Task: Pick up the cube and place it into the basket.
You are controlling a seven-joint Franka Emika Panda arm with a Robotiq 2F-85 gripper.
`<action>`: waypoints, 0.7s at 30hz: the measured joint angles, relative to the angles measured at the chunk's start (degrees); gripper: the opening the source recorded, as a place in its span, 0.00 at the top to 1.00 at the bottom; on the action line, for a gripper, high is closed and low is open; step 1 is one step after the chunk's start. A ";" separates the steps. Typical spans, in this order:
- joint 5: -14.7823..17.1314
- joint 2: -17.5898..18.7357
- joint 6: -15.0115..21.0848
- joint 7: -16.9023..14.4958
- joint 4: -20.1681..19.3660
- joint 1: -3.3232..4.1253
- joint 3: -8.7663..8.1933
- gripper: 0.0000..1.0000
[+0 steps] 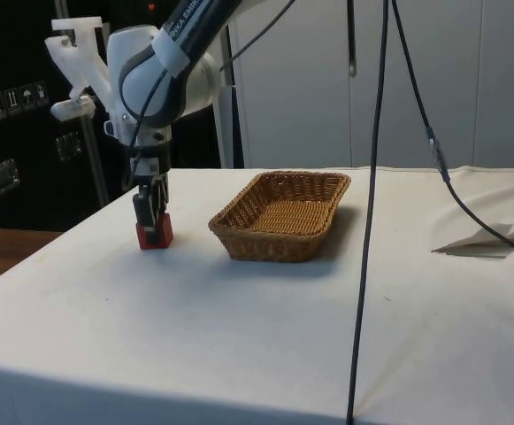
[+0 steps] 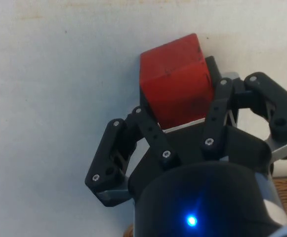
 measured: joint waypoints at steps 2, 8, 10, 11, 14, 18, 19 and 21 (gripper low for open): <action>0.00 -0.23 0.00 0.00 0.00 0.00 0.00 1.00; 0.00 -2.46 -1.60 0.00 -0.52 0.00 -0.06 1.00; 0.00 -3.38 -2.12 0.00 -0.97 0.00 -0.06 1.00; -0.06 -3.90 -2.35 0.00 -1.15 0.00 -0.06 1.00; -0.11 -5.50 -3.50 0.00 -1.66 0.11 -0.11 1.00; -0.17 -6.53 -4.24 0.00 -1.89 0.17 -0.23 1.00; -0.23 -6.88 -4.58 0.00 -1.95 0.23 -0.23 1.00; -0.29 -7.56 -5.10 0.06 -2.12 0.29 -0.34 1.00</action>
